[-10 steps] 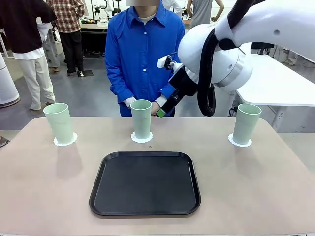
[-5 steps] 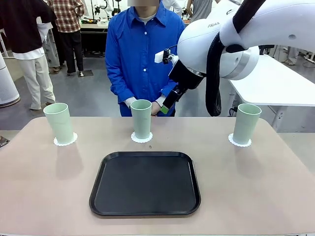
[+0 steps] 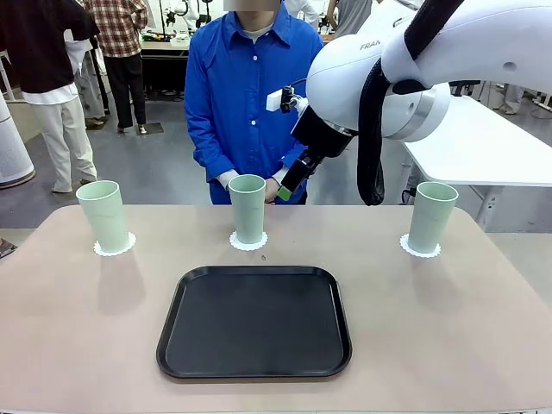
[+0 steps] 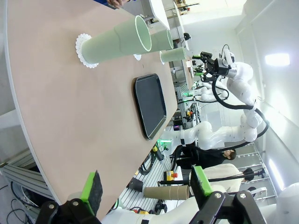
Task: Place coasters on the table and set cups on them.
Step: Take one Reusable plastic cup from the Flat Tray and place it on a coaster set by the human.
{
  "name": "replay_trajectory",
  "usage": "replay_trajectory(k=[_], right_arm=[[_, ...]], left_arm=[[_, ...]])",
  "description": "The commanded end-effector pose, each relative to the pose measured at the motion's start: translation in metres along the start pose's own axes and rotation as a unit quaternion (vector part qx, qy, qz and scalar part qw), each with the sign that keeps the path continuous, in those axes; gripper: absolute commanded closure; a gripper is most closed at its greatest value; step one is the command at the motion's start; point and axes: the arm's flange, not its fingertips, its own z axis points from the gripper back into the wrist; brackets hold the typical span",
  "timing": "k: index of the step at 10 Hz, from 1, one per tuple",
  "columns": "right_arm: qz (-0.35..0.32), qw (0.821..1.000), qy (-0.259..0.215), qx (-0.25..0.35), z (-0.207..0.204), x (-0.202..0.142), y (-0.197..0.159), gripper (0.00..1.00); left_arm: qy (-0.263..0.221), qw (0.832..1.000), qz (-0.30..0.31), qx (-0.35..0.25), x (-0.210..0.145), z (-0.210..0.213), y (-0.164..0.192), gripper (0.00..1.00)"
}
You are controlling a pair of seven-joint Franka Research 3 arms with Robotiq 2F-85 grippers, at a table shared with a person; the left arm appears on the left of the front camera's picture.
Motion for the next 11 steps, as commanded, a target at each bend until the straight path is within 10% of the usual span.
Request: replay_trajectory(k=[1,6,11], right_arm=[[-0.006,1.0,-0.009,-0.001,-0.003,-0.004,-0.001,0.0],[-0.001,1.0,0.0,0.0,0.0,-0.001,-0.001,0.0],[-0.193,0.974,0.1,-0.068,0.042,-0.118,0.009,0.0]], left_arm=[[-0.001,1.0,0.0,0.003,-0.001,0.001,-0.002,0.0],[-0.001,1.0,0.0,0.003,-0.001,0.001,-0.002,0.0],[-0.001,1.0,0.0,0.003,-0.001,0.001,-0.002,0.0]])
